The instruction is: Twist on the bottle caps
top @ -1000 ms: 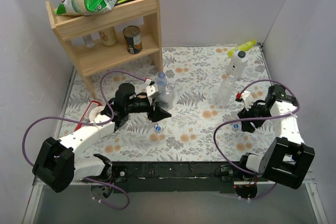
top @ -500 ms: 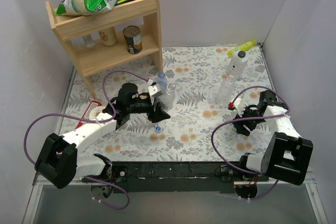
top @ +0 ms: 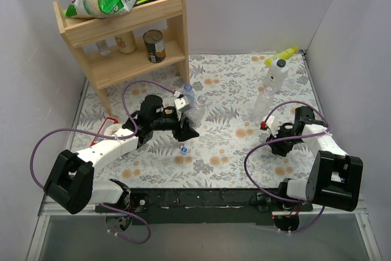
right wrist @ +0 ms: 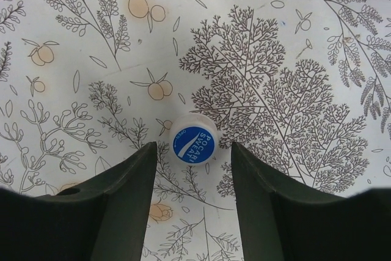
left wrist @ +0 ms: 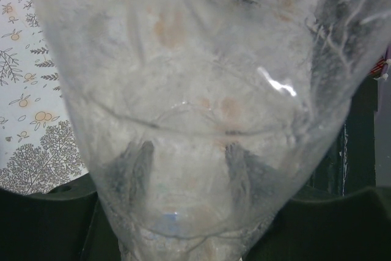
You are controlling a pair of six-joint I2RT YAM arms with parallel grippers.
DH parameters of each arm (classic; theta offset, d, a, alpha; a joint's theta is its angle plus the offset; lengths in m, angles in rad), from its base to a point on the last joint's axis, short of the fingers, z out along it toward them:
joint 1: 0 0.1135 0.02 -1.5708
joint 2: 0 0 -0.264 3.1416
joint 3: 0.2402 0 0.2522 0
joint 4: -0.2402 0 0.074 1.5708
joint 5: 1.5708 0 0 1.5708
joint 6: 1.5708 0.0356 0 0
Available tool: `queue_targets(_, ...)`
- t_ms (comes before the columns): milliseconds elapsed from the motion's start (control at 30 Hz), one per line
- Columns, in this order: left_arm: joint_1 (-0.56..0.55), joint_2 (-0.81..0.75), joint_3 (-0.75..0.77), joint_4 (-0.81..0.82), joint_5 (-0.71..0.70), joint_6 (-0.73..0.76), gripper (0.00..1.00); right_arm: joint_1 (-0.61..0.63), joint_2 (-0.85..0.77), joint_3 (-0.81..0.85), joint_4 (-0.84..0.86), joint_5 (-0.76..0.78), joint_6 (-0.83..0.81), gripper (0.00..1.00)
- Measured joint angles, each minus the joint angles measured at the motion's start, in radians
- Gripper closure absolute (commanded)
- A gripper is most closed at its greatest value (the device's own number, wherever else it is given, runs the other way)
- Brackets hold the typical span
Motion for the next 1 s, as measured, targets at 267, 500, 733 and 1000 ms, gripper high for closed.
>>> queue_targets(267,0.000,0.001,0.000,0.000,0.000,0.000,1.00,0.011,0.032,-0.003,0.045,0.008,0.026,0.54)
queue_targets(500,0.000,0.001,0.000,-0.001,0.002,0.008,1.00,0.058,0.017,-0.003,0.044,0.011,0.056,0.69)
queue_targets(733,-0.020,-0.023,-0.040,-0.015,0.023,0.145,1.00,0.110,-0.204,0.193,-0.229,-0.063,0.073,0.70)
queue_targets(1000,-0.059,-0.058,-0.133,-0.083,0.040,0.376,1.00,0.550,-0.233,0.627,-0.295,-0.193,0.335,0.73)
